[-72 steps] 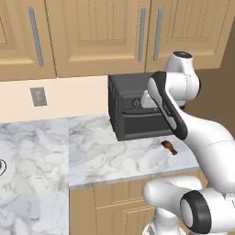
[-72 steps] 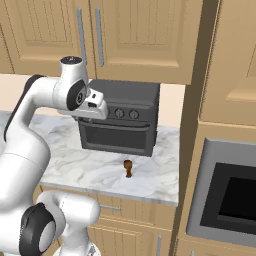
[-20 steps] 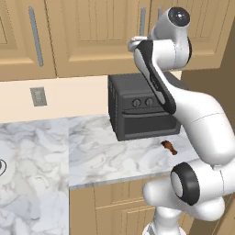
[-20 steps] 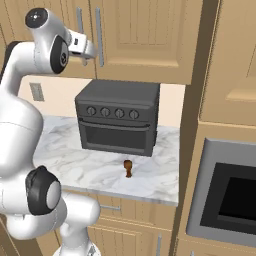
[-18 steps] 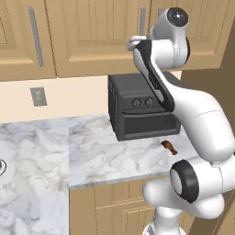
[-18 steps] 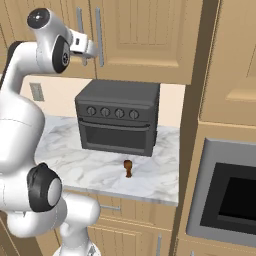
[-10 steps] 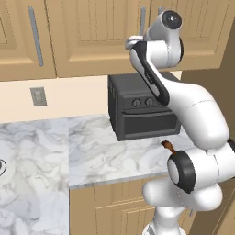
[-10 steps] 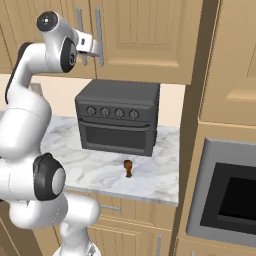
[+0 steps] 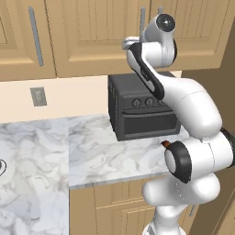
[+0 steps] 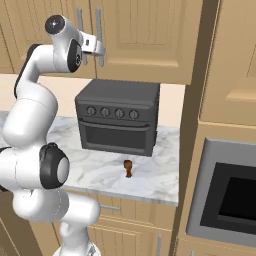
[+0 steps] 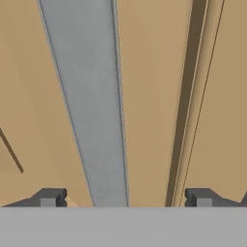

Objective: Retrieve the tupperware from the cabinet, then place the raw meat into the tupperware to avoid contamination.

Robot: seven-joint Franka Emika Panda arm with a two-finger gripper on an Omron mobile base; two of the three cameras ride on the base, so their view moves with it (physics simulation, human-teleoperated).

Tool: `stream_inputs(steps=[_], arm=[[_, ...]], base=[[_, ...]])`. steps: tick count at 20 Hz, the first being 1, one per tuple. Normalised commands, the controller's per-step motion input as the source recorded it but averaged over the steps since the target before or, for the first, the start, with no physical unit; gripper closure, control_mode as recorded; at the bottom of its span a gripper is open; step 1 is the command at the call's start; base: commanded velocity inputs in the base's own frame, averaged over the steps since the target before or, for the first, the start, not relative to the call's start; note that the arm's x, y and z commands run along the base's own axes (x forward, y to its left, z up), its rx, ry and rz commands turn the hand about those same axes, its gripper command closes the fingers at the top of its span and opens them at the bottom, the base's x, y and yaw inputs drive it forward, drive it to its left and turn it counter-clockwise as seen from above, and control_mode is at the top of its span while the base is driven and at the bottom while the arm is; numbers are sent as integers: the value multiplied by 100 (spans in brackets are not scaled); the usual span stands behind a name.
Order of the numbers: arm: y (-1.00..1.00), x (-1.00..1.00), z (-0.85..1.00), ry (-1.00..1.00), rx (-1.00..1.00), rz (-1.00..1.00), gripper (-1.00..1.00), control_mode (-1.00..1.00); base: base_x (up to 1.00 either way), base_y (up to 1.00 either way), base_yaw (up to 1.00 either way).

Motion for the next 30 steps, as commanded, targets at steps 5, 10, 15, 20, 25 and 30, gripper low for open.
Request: stream_inputs(steps=[5, 10, 15, 20, 25, 30], arm=[[14, 44, -5, 0, 0, -1, -100, -100], [20, 31, -6, -1, 0, -2, 100, -100], [10, 7, -2, 2, 0, -1, 100, -100], [9, -13, 0, 4, 0, -5, 100, -100], [8, -39, -2, 6, 0, -6, 100, -100], [25, -54, 0, 6, -3, 0, 100, -100]], base=[[0, 0, 0], [0, 0, 0], [0, 0, 0], [0, 0, 0], [0, 0, 0], [0, 0, 0]])
